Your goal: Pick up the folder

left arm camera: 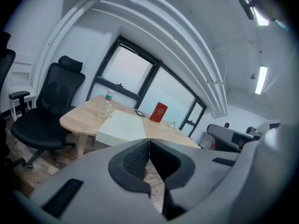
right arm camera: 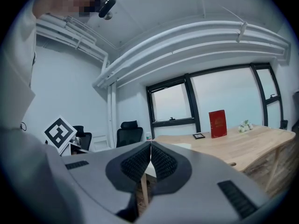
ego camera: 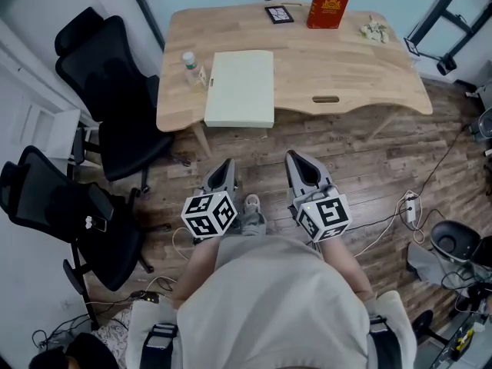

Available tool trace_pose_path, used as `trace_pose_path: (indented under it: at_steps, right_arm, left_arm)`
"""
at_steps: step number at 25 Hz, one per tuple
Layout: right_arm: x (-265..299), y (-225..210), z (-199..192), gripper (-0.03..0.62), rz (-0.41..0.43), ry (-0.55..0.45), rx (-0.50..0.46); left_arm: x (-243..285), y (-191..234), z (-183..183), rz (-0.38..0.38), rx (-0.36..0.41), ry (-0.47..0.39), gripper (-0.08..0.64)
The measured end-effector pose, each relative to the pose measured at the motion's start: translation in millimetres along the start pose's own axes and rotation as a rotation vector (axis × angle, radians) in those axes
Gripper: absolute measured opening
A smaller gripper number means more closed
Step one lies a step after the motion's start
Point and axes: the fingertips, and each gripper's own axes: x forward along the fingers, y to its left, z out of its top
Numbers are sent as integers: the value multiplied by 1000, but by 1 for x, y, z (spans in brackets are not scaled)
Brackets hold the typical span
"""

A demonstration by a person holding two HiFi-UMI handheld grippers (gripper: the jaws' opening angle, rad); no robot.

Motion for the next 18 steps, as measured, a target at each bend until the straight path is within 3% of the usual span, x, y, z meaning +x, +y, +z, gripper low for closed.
trace_pose_path:
  at_steps: [11,18]
  right_arm:
    - [50,-22,8,18,-23,8,6]
    - [78,-37,13,18,-42,13,8]
  left_arm:
    - [47,28,22,-15,-40,18,21]
    - [76,47,28,-37,-106,31,21]
